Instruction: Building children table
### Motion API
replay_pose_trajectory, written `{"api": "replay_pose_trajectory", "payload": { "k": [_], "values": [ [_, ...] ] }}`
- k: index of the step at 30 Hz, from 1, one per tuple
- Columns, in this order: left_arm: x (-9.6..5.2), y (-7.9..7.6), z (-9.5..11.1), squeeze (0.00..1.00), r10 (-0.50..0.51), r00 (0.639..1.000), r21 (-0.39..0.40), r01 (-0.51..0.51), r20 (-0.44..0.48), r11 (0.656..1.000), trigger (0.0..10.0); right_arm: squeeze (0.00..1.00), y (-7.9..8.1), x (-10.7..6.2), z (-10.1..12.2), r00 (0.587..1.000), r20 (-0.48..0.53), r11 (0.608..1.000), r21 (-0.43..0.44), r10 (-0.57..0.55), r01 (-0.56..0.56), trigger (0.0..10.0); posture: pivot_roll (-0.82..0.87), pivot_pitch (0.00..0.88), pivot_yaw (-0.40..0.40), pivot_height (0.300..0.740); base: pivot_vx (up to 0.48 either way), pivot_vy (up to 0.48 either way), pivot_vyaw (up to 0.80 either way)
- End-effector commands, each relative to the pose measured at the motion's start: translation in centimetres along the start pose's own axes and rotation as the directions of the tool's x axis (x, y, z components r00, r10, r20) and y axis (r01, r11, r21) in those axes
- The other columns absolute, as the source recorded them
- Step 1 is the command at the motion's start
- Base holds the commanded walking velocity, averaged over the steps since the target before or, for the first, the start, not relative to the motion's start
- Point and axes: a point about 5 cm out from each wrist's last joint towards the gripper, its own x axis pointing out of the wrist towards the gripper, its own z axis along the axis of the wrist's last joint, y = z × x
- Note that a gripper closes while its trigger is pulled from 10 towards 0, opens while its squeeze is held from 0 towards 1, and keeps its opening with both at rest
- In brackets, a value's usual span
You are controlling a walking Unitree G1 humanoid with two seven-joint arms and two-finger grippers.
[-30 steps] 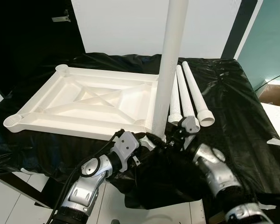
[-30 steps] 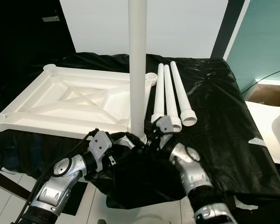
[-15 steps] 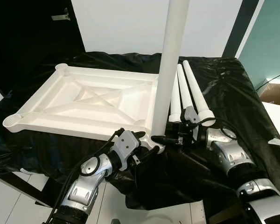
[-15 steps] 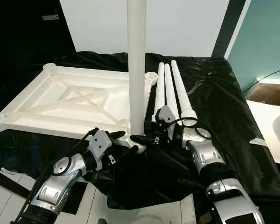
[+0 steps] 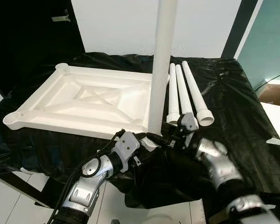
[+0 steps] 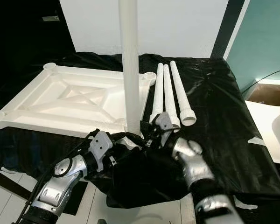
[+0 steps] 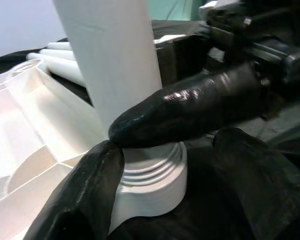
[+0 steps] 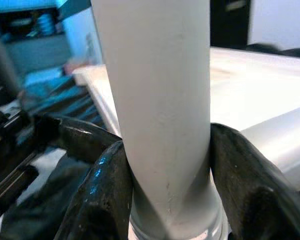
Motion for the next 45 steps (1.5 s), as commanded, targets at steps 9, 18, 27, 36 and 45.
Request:
{"api": "replay_pose_trajectory", "payload": {
  "k": [9, 18, 27, 36, 45],
  "values": [
    [0.4, -0.1, 0.0, 0.00, 0.001, 1.000, 0.005, -0.001, -0.001, 1.000, 10.0, 0.00, 0.4, -1.1, -1.0, 0.975, -0.009, 0.969, 0.104, -0.224, 0.223, 0.0, 0.12, 0.000, 0.013, 0.740, 0.000, 0.000, 0.00],
    [0.4, 0.0, 0.0, 0.00, 0.001, 1.000, 0.006, -0.001, -0.002, 1.000, 10.0, 1.00, -0.4, -0.7, -0.6, 0.991, -0.054, 0.991, 0.044, -0.122, 0.124, 10.0, 0.12, 0.000, 0.011, 0.740, 0.000, 0.000, 0.00],
    [0.3, 0.1, 0.0, 0.00, 0.010, 1.000, 0.006, -0.010, -0.004, 1.000, 10.0, 0.00, -2.9, 0.6, 1.9, 0.942, -0.173, 0.954, -0.031, 0.288, -0.298, 9.5, 0.13, 0.000, 0.004, 0.740, 0.000, 0.000, 0.00],
    [0.0, 0.0, 0.0, 0.00, 0.023, 1.000, 0.004, -0.023, -0.007, 1.000, 10.0, 0.00, -4.0, 1.4, 2.8, 0.910, -0.167, 0.925, 0.079, 0.379, -0.371, 0.0, 0.16, 0.000, -0.003, 0.740, 0.000, 0.000, 0.00],
    [-0.3, 0.0, -0.1, 0.00, 0.032, 0.999, 0.004, -0.032, -0.008, 0.999, 10.0, 0.00, -4.8, 0.1, 2.7, 0.930, -0.186, 0.947, 0.006, 0.318, -0.322, 0.0, 0.17, 0.000, -0.008, 0.740, 0.000, 0.000, 0.00]
  ]
}}
